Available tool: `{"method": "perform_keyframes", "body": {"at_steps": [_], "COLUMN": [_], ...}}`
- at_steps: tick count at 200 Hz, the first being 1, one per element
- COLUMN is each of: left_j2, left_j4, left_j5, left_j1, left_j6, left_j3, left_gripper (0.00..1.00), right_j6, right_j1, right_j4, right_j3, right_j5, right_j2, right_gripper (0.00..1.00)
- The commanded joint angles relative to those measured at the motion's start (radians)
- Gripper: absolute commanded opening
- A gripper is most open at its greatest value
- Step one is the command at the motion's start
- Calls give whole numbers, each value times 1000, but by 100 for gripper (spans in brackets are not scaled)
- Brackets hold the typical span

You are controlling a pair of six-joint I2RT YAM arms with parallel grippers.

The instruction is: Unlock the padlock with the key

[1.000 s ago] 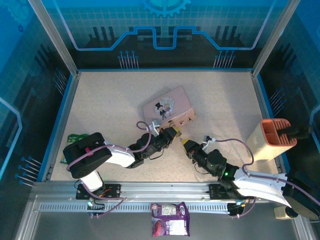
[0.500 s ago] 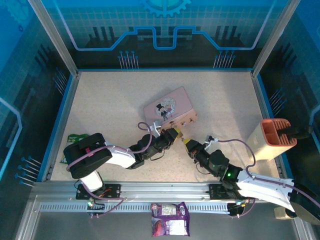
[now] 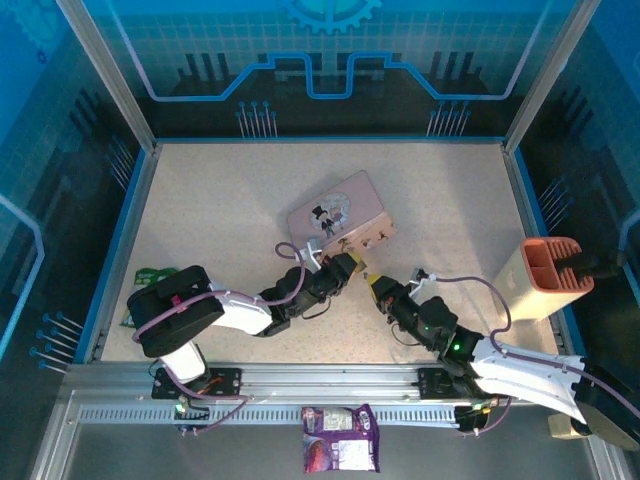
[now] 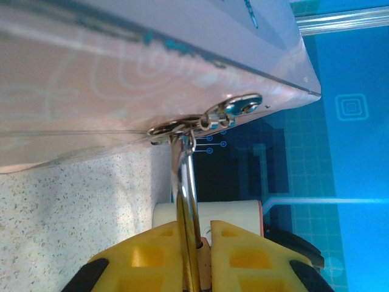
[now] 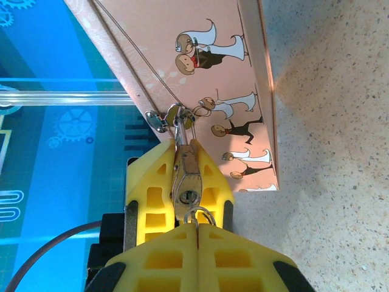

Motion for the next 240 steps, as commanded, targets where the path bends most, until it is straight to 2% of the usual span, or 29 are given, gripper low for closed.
{"method": "perform_keyframes", "body": {"at_steps": [1,89,100,113,124,137,154,164,183,196,209,223,240], "left_j2": [-27,-36,-62,-101,-135,-170,-215,-222,-219,-215,-212,-206,-197], "left_j4": [164,112,35,-115,-217,-291,-419,-437,-457,-467,-474,-478,-481], "left_j5": [131,130,132,141,143,114,86,81,81,87,87,89,101], "left_j1": [-64,-72,-60,-40,-15,7,38,54,81,91,95,95,95], "left_j6": [-5,15,27,43,55,93,149,164,156,154,154,149,143], "left_j3": [74,63,63,68,63,39,34,25,10,7,3,2,6], "left_gripper": [0,0,0,0,0,0,0,0,0,0,0,0,0], "right_j6": [2,2,-30,-84,-157,-243,-329,-392,-614,-773,-941,-1135,-1312], "right_j1": [-33,-69,-80,-88,-97,-118,-151,-162,-156,-98,11,147,244], "right_j4": [-5,-66,-162,-391,-599,-709,-753,-749,-784,-778,-727,-646,-566], "right_j3": [27,59,81,137,187,200,189,185,225,239,236,227,230], "right_j5": [-6,-63,-91,-97,-81,-69,-94,-116,-145,-97,12,164,257], "right_j2": [3,30,10,-44,-88,-132,-163,-157,-127,-115,-109,-88,-45], "right_gripper": [0,0,17,39,58,66,67,66,63,60,58,59,60]}}
